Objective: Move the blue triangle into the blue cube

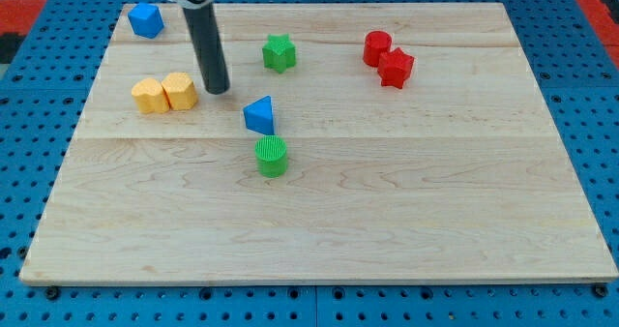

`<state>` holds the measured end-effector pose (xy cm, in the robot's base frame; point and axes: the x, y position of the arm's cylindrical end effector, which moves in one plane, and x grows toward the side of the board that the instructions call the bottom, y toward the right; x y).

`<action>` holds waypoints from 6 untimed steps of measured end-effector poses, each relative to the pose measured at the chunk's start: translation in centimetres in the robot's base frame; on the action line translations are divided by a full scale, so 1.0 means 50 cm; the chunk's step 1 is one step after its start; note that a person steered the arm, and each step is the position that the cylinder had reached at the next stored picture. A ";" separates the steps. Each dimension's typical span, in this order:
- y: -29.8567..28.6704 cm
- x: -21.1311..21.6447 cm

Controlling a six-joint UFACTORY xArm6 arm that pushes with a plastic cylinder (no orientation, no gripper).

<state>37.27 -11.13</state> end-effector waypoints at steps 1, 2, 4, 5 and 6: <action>-0.004 0.128; 0.055 0.145; 0.141 0.030; 0.275 0.040; 0.276 0.001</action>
<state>37.32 2.66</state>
